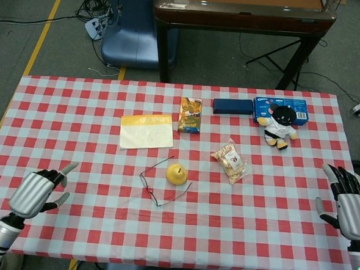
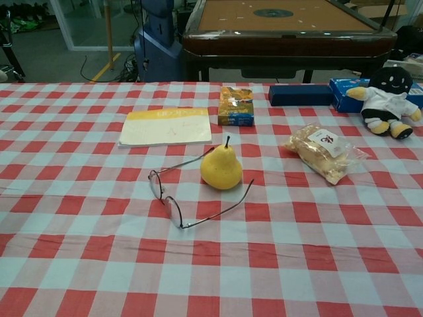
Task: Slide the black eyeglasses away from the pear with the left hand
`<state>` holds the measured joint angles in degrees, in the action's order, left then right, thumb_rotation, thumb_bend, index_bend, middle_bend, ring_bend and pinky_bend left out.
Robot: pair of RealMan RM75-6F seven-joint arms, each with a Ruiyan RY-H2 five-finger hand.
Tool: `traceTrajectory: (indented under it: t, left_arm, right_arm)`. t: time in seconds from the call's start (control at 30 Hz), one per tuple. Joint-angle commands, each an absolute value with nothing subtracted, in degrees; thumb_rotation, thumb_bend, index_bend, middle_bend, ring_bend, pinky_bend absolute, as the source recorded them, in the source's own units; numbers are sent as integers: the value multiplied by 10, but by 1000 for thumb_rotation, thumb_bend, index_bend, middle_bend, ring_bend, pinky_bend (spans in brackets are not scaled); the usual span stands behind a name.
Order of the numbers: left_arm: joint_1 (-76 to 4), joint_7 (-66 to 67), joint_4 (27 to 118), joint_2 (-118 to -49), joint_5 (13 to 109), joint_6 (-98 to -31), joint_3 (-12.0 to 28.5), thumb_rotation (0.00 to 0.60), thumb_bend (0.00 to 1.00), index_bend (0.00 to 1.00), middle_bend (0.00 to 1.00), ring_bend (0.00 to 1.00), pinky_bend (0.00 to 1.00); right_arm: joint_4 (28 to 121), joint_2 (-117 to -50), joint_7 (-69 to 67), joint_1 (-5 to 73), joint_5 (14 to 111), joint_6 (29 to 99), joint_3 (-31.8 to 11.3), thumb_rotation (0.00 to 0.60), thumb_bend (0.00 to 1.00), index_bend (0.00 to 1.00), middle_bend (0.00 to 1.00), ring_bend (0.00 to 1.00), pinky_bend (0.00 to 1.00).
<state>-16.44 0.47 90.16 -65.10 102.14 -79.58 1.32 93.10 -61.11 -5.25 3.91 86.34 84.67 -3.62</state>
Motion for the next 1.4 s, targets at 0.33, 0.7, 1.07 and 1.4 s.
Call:
traceTrajectory:
  t: [0.33, 0.7, 1.07, 1.4]
  left_arm:
    - [-282, -37, 895, -675, 1079, -677, -4, 600, 390, 155, 985, 910, 940]
    - [-351, -42, 888, -721, 1048, -594, 4, 600, 499, 137, 1000, 944, 974]
    - [-395, 52, 894, -745, 951, -478, 15, 600, 512, 113, 1000, 935, 973]
    - [-417, 74, 895, -769, 898, -444, 21, 600, 512, 102, 1000, 939, 972]
  right_arm:
    - [930, -613, -51, 38, 862, 846, -36, 600, 430, 0, 87, 0, 69]
    - [924, -614, -54, 36, 856, 845, -35, 600, 430, 0, 87, 0, 69]
    - [918, -616, -57, 35, 852, 842, -34, 600, 430, 0, 87, 0, 69]
    - [909, -619, -63, 37, 849, 835, -35, 600, 430, 0, 87, 0, 69]
